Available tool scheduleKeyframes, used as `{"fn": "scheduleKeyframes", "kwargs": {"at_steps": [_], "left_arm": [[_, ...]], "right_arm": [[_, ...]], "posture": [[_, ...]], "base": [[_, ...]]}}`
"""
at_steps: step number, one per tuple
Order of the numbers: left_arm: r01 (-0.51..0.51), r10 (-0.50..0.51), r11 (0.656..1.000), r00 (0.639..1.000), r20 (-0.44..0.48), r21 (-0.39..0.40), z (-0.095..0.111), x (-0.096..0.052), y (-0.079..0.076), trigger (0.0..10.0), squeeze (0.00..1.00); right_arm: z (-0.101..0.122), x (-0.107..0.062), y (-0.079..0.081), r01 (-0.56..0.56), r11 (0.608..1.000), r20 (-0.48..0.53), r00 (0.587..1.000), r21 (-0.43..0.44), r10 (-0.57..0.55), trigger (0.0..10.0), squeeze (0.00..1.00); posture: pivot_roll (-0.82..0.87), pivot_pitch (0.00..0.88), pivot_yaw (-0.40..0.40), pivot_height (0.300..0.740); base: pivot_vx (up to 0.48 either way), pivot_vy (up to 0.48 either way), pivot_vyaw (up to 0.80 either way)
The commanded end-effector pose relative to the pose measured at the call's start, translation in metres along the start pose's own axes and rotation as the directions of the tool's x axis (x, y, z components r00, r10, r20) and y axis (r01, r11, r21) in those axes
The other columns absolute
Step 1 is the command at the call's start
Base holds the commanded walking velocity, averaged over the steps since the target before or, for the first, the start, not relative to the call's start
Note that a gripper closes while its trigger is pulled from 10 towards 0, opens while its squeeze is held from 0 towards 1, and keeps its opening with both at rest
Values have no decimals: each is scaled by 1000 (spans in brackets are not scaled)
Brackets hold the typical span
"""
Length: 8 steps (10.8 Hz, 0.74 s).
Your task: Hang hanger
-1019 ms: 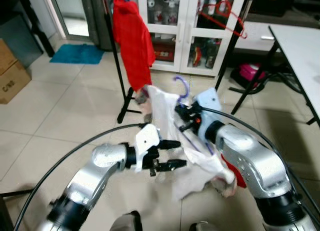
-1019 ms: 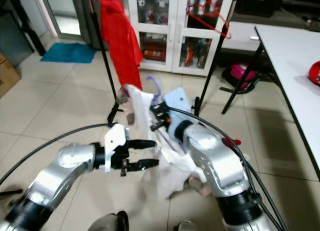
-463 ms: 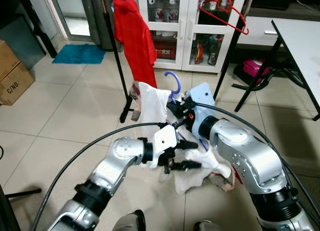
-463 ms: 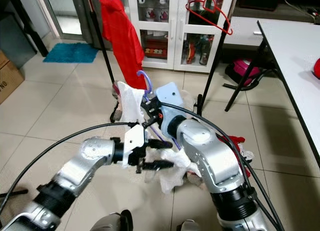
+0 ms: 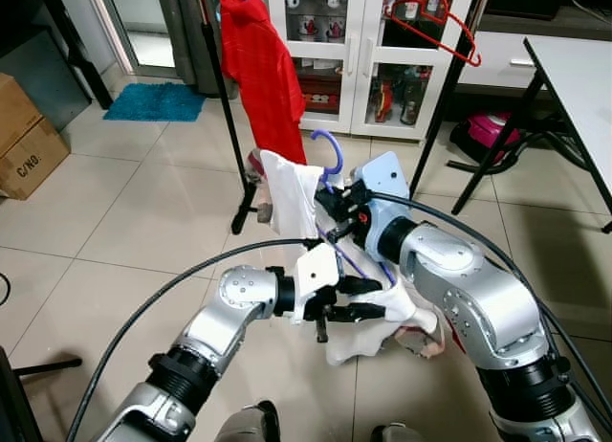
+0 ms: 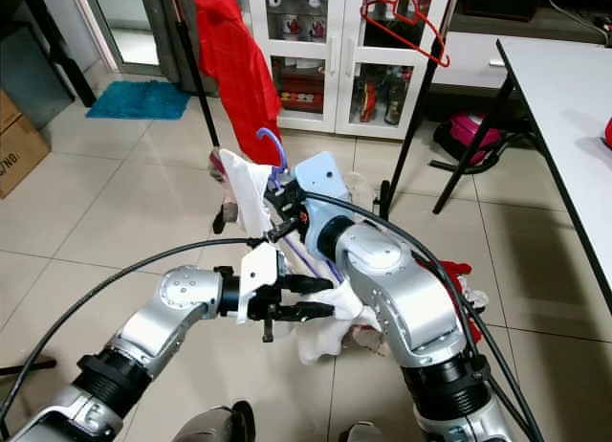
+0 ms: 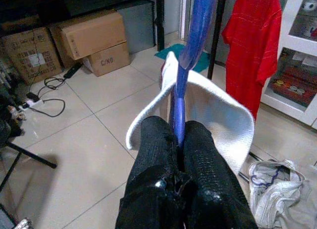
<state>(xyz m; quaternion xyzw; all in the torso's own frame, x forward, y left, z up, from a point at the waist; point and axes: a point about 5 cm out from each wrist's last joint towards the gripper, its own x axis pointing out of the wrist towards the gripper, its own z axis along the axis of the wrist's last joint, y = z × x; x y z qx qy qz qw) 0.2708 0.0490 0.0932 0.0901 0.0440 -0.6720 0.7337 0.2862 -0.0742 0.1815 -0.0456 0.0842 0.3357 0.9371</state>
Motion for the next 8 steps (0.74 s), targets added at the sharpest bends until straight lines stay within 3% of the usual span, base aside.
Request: {"fn": "scheduleKeyframes", "kwargs": {"at_steps": [1,8], "left_arm": [[8,-8,1000,1000,-11,-1,-3,1,-1,0,0],[12,-11,1000,1000,26,-17,-1,3,-1,0,0]], "right_arm": [[11,0,4,-21,999,35,999,-27,22,10000,0],[9,0,4,-15,1000,22,1000,-25,16,10000,0]], "posture": [[-117,114,80,740],[-116,110,83,740]], "base": [[0,0,0],[0,0,0]]}}
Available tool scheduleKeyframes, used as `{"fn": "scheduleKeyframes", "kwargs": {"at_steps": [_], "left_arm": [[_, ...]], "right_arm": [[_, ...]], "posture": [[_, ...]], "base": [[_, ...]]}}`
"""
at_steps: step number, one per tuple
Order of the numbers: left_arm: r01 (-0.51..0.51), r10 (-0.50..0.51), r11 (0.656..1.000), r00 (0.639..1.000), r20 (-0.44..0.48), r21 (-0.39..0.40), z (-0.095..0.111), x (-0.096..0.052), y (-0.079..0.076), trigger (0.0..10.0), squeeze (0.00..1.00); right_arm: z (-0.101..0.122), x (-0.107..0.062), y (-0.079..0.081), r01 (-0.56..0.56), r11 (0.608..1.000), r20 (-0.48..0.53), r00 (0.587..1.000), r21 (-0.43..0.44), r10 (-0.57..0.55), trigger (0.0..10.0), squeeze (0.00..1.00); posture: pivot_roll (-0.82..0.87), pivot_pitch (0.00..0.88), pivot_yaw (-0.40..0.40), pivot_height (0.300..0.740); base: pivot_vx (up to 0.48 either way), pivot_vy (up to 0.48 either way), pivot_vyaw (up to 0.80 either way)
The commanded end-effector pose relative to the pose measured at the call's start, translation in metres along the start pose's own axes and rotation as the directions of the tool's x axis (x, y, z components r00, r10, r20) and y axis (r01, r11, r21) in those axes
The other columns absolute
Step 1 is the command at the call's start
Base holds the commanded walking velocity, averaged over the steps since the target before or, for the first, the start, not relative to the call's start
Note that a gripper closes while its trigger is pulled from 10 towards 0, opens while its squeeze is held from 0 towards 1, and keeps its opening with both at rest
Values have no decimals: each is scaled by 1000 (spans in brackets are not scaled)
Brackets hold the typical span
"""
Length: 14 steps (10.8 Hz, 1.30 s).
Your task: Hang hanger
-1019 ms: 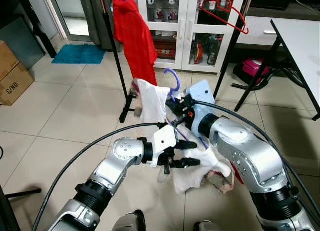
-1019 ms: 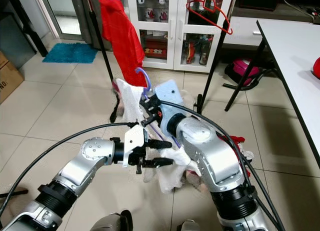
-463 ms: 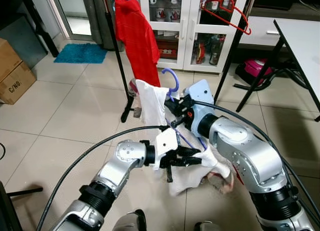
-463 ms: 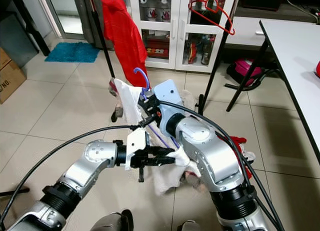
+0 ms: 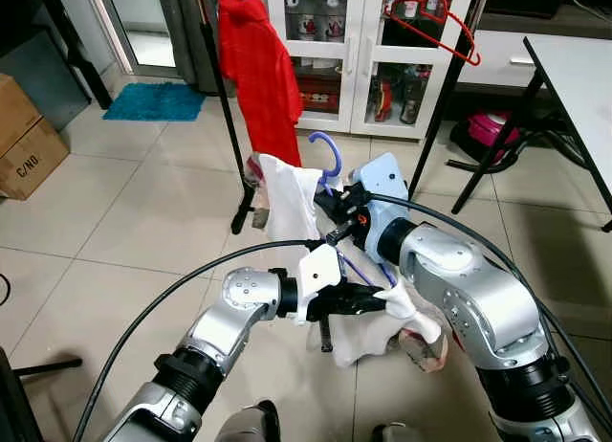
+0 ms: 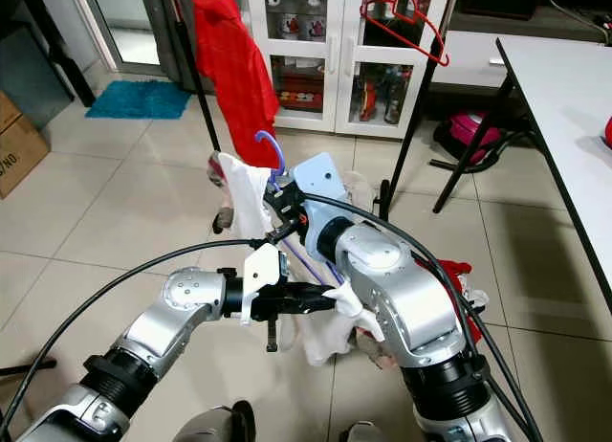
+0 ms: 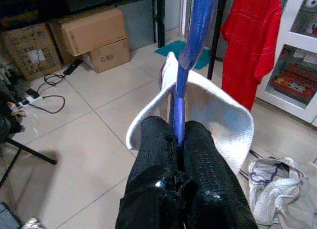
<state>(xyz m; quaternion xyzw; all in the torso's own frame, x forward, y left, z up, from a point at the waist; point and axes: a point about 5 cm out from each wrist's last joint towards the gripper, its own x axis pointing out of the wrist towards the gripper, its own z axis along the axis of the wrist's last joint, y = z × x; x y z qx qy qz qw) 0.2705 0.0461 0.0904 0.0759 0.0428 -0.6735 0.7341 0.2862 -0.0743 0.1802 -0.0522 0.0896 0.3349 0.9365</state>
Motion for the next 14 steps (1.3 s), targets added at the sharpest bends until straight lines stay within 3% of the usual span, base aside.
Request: {"fn": "scheduleKeyframes", "kwargs": {"at_steps": [1,3,8,12,13,14], "left_arm": [[1,-1,1000,1000,29,2,5,-2,-1,0,0],[-15,14,1000,999,46,20,10,-10,-3,0,0],[-260,259,966,964,68,13,18,-50,9,0,0],[-407,403,913,911,92,29,27,-56,16,0,0],[-450,451,891,893,-2,57,13,-55,18,0,0],[-459,461,887,887,-27,57,10,-53,17,4824,0]], "right_arm": [[5,0,1,-2,1000,10,1000,-21,2,10000,0],[-4,0,-8,45,999,-36,998,-28,-46,10000,0],[-19,-1,-15,67,997,-80,994,-28,-69,10000,0],[-29,-8,-26,97,995,-108,989,-34,-101,10000,0],[-28,-8,-26,98,995,-105,989,-34,-102,10000,0],[-28,-8,-25,99,995,-103,990,-33,-102,10000,0]], "posture": [[-113,110,80,740],[-107,111,78,740],[-95,105,70,740],[-92,86,75,740],[-97,84,78,740],[-98,82,80,740]], "base": [[0,0,0],[0,0,0],[0,0,0],[0,0,0],[0,0,0],[0,0,0]]}}
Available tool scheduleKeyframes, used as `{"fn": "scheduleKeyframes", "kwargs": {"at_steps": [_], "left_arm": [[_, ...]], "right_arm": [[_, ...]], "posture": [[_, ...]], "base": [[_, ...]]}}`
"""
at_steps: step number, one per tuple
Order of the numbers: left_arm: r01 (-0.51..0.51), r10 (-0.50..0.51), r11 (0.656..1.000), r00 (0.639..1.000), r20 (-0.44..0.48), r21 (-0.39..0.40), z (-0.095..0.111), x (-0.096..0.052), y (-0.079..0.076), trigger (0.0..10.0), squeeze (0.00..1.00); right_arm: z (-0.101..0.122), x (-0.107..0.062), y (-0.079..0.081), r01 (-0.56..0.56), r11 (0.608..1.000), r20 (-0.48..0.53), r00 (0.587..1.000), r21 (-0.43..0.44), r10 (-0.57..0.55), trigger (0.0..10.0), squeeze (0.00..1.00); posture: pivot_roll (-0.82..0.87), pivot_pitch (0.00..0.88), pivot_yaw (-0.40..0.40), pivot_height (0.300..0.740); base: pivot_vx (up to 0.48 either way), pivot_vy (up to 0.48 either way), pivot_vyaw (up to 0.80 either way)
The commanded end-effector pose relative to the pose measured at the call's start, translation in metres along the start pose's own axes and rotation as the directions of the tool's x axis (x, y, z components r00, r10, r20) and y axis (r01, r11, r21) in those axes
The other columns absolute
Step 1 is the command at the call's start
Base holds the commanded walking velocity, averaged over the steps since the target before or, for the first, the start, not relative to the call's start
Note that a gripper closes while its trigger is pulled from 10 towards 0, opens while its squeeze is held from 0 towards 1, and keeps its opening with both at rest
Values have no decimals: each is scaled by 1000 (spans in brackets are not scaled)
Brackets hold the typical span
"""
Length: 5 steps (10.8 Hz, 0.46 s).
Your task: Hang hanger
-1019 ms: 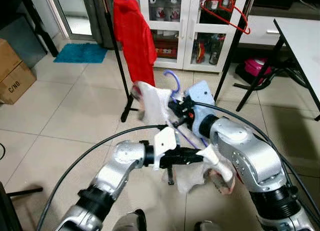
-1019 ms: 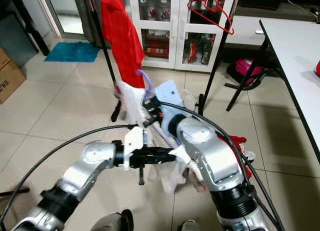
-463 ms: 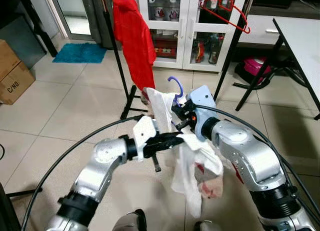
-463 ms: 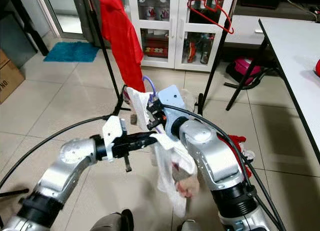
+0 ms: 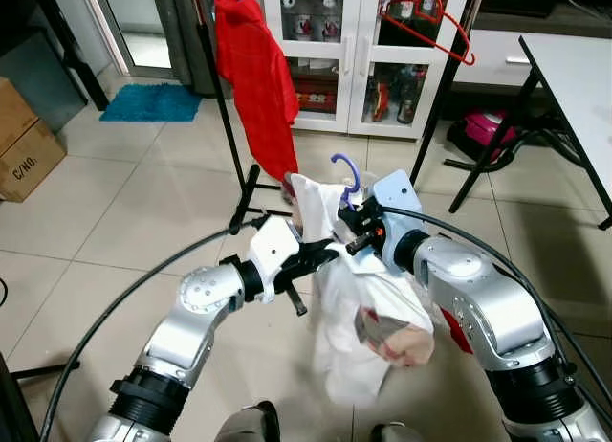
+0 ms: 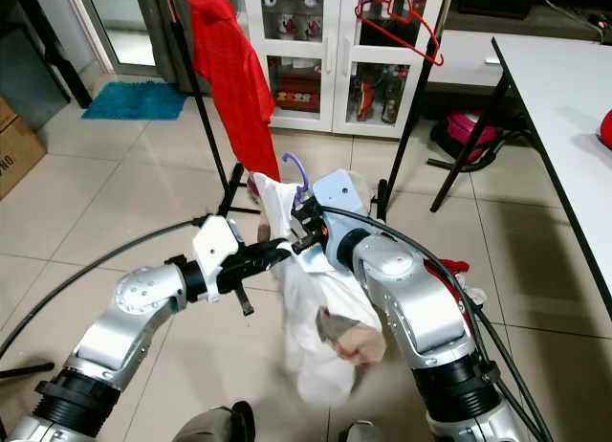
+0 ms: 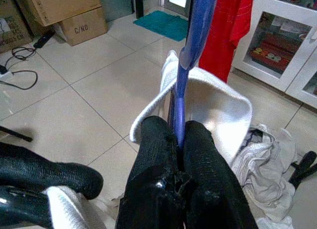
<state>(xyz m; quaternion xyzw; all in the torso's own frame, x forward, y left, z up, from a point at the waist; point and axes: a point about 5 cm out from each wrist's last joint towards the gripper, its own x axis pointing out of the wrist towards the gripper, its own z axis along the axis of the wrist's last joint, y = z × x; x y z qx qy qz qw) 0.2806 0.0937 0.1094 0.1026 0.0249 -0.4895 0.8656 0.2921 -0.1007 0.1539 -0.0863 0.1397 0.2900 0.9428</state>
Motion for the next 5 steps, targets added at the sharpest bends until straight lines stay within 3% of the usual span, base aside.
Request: {"fn": "scheduleKeyframes", "kwargs": {"at_steps": [1,2,5], "left_arm": [[18,-19,999,999,-25,-30,-2,0,-5,10000,0],[23,-24,999,998,-50,-26,-5,-2,-7,10000,1000],[-16,11,995,998,-56,-97,-10,-22,-11,10000,1000]], "right_arm": [[-1,-3,-4,24,1000,7,1000,13,-24,10000,0],[-2,-4,-7,38,999,-2,999,22,-38,10000,0],[1,-7,-10,21,986,45,999,163,-29,10000,0]], "posture": [[-97,76,82,740],[-96,76,83,740],[-83,84,79,740]], "base": [[0,0,0],[0,0,0],[0,0,0]]}}
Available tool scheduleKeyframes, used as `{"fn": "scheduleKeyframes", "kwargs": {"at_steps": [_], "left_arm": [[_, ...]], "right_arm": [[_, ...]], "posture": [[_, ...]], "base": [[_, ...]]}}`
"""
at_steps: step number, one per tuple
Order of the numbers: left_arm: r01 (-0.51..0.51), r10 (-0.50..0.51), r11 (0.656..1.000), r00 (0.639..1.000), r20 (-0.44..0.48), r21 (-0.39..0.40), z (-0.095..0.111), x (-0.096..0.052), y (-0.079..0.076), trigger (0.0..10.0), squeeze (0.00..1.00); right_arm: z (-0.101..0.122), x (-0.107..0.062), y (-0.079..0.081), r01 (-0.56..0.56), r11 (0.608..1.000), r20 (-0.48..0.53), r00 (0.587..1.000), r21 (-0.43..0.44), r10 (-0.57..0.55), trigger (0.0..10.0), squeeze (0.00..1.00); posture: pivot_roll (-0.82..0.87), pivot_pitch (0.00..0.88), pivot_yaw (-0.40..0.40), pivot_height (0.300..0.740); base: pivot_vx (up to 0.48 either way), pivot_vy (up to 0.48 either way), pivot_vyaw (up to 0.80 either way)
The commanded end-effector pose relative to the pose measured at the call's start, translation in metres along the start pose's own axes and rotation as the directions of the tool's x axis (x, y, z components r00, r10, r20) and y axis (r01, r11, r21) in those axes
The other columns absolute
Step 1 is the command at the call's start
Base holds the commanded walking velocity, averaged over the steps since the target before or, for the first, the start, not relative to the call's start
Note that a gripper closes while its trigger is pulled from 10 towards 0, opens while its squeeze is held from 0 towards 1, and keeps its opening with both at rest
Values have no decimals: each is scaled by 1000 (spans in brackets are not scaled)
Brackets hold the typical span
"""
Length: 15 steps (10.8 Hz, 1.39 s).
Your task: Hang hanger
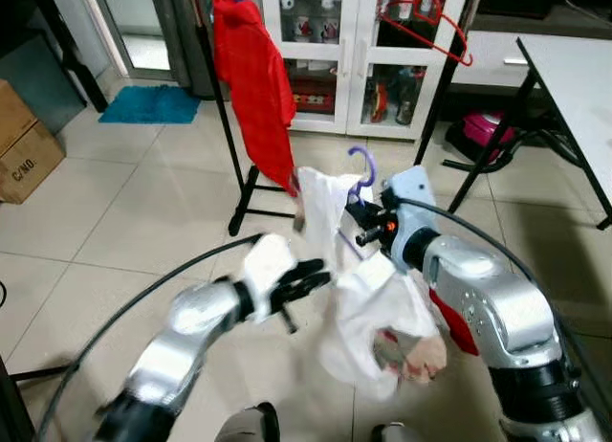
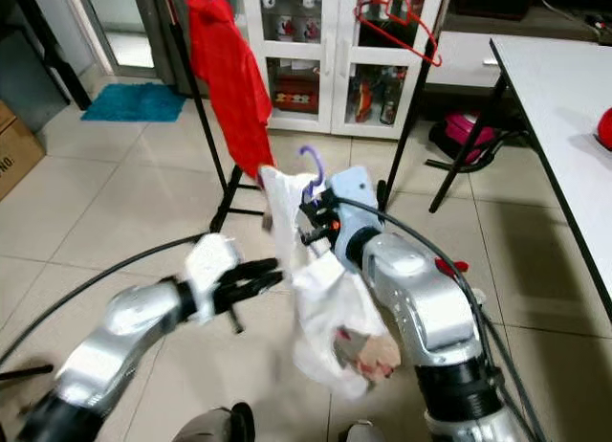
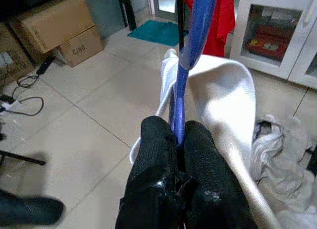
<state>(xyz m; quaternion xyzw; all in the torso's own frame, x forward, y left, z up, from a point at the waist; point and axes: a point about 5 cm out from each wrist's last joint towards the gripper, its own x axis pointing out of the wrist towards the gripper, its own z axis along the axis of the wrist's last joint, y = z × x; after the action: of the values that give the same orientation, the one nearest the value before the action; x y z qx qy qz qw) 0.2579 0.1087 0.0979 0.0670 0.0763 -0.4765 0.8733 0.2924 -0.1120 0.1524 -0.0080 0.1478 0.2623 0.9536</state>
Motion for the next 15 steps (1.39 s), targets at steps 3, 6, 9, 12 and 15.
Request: {"fn": "scheduleKeyframes", "kwargs": {"at_steps": [3,6,9,12,15], "left_arm": [[-254,265,959,961,81,-126,9,-27,9,10000,1000],[-545,561,822,824,76,-163,18,-59,9,10000,0],[-649,663,735,749,6,-194,4,-54,7,10000,0],[-643,657,738,754,-2,-205,5,-50,3,10000,0],[-627,638,758,770,6,-178,10,-44,5,10000,0]], "right_arm": [[-5,-9,-16,131,991,3,991,39,-131,10000,0],[-23,-21,-30,233,972,-10,972,26,-233,10000,0],[-43,-25,-35,340,941,4,941,-9,-340,10000,0],[-44,-20,-34,327,945,1,945,-12,-327,10000,0],[-37,-16,-38,349,937,34,937,-17,-348,10000,0]], "posture": [[-51,96,62,740],[-43,110,64,740],[-54,104,54,740],[-45,105,49,740],[-63,113,62,740]], "base": [[0,0,0],[0,0,0],[303,0,0],[374,0,533],[414,0,0]]}}
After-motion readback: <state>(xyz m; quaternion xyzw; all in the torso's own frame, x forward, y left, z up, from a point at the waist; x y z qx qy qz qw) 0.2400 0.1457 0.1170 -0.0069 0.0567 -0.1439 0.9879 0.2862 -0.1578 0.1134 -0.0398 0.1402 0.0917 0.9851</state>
